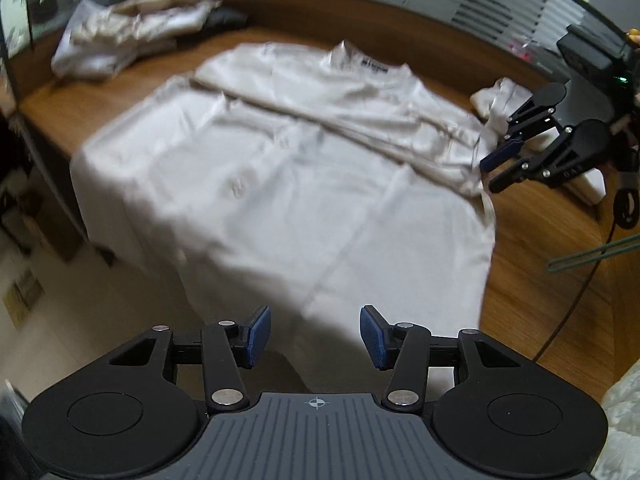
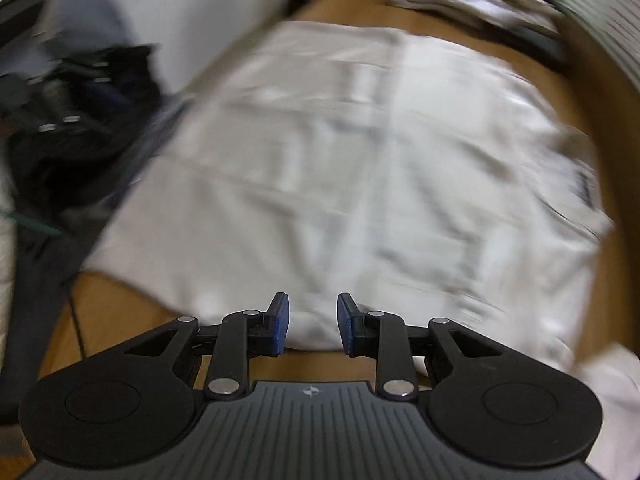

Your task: Fold clothes

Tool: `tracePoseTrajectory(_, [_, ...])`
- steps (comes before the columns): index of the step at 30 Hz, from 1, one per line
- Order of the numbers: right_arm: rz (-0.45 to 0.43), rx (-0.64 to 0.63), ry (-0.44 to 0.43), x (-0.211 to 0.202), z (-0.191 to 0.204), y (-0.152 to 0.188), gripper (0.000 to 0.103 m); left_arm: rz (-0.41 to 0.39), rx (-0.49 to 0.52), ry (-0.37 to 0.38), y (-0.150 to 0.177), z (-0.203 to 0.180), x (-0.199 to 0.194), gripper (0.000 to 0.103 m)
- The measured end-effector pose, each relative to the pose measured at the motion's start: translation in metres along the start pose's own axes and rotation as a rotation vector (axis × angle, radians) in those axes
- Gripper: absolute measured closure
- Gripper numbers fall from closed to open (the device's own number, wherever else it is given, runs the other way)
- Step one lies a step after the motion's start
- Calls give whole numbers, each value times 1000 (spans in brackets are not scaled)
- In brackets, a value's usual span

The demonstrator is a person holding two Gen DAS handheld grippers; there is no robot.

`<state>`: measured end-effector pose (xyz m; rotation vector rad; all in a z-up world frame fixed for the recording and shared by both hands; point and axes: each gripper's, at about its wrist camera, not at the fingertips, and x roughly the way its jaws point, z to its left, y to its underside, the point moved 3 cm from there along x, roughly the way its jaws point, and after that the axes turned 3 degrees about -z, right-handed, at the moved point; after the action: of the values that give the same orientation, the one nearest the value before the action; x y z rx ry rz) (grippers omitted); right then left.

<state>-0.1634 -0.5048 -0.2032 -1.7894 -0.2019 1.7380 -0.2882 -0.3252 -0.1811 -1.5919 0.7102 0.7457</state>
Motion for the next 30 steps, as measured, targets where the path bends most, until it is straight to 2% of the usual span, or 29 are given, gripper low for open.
tracePoseTrajectory(7, [-27,-238,-153,26,77,-18,72,71,6,-7,36,-21,2,51])
tracePoseTrajectory(12, [-20,-374,-278,34,128,-18,72,97,14,4,49,-35,-1,51])
tracePoseTrajectory(14, [-13,-440,-301,34,141,-13,72,103,10,19,49,-40,-2,51])
tracePoseTrajectory(17, [-2,-513,-289,39,151,-8,72,104,15,37,48,-47,-2,48])
tracePoseTrajectory(20, [-5,-535,-286,42,155,-6,77,109,31,47,45,-53,0,46])
tracePoseTrajectory(23, [2,-520,-297,41,154,-10,100,111,49,49,42,-58,2,46])
tracePoseTrajectory(30, [-11,-456,-310,24,149,-29,102,113,119,84,34,-74,12,43])
